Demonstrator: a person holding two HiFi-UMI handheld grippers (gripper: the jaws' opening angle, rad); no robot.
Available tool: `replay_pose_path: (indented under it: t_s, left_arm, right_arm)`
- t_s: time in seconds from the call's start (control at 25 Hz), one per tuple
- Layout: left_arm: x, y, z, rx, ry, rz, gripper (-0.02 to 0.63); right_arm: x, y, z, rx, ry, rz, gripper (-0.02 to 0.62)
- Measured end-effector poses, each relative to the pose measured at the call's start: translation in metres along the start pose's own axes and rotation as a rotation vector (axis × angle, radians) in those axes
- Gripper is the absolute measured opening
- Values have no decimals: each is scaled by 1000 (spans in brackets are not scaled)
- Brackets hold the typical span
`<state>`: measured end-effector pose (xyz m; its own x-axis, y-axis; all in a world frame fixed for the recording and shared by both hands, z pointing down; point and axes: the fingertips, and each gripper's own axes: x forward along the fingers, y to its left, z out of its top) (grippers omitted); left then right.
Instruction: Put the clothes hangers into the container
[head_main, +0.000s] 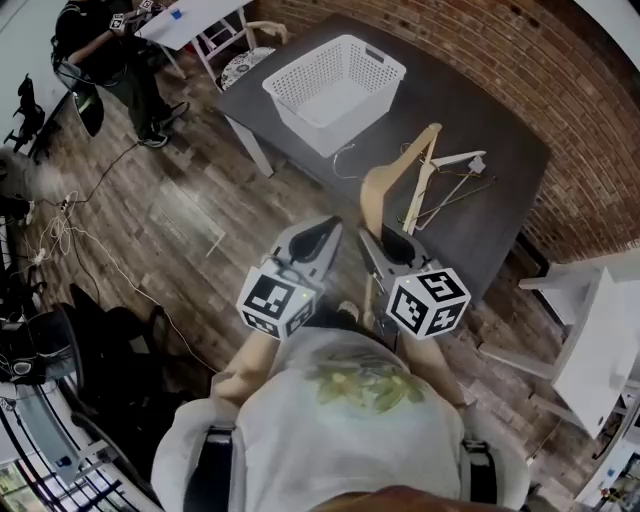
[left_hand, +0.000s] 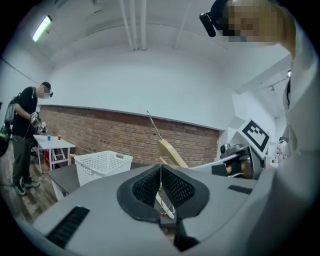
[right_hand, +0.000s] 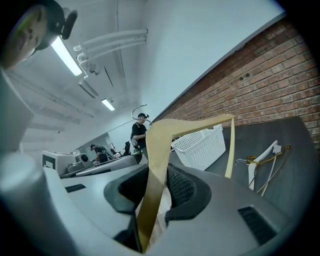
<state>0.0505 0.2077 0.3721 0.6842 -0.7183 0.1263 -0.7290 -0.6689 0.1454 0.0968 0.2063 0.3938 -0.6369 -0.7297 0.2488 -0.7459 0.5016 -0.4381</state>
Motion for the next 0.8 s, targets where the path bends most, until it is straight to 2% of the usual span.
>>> replay_pose_path:
  t_s: [0.4,0.56,0.8]
  left_arm:
    - [-7,7,-16,-29,14,50,29]
    - [-4,23,-23,-49,21,49,29]
    - [8,61,-19,-60,23,42,29]
  right_arm:
    - [6,-8,-7,40,22,27,121]
    - [21,-9,-5,55,29,34,121]
    - [53,-7,13,136,20,76,121]
